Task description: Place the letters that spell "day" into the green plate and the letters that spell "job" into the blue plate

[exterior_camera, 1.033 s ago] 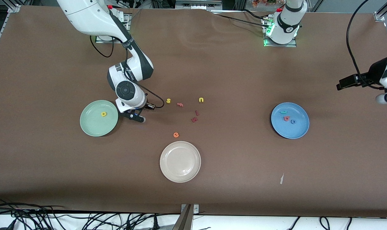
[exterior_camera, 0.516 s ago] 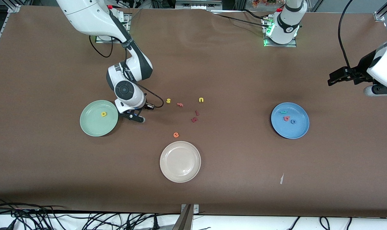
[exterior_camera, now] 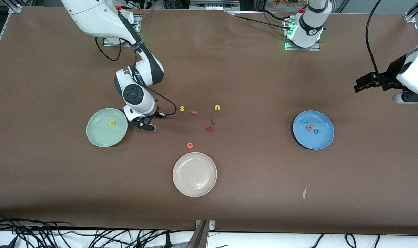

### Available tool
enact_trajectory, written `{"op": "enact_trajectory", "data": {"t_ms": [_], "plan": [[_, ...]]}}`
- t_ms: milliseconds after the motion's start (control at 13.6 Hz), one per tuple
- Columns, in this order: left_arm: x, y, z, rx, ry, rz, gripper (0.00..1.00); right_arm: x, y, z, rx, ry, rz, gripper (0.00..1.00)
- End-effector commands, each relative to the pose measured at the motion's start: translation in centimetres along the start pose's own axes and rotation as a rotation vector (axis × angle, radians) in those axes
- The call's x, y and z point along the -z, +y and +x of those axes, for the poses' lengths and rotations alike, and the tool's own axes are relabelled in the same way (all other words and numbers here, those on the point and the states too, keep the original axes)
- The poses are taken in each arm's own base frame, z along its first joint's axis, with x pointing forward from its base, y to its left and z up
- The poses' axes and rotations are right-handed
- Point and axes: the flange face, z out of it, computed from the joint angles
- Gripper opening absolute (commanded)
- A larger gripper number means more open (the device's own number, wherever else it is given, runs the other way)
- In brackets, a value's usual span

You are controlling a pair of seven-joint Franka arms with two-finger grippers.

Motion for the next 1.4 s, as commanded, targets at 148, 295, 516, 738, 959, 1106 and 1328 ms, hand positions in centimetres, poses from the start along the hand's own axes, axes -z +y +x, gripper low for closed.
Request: {"op": "enact_trajectory", "data": {"t_ms": [148, 295, 516, 738, 959, 1106, 1328], "plan": [[1.6, -0.3, -0.7, 0.006, 0.023, -0.015, 1.0, 0.3, 0.9, -0.4, 0.013, 0.026, 0.017, 0.37], [1.6, -0.6, -0.7, 0.009, 0.021, -0.016, 1.0, 0.3, 0.8, -0.5, 0.012, 0.034, 0.027, 0.32], [1.6, -0.5, -0.7, 0.008, 0.023, -0.016, 1.0, -0.4, 1.1, -1.0, 0.013, 0.044, 0.036, 0.22], [1.2, -0.2, -0.4, 0.002, 0.021, -0.016, 1.0, -0.6, 1.2, -1.1, 0.015, 0.044, 0.036, 0.12], [1.1, -0.2, -0.3, 0.002, 0.019, -0.016, 1.0, -0.2, 1.0, -0.9, 0.024, 0.048, 0.039, 0.03], [1.1, -0.2, -0.3, 0.002, 0.021, -0.016, 1.0, 0.8, 0.8, -0.4, 0.043, 0.061, 0.05, 0.0], [1.1, 0.0, -0.3, -0.001, 0.019, -0.015, 1.0, 3.3, 0.5, 1.3, 0.065, 0.017, 0.013, 0.0]]}}
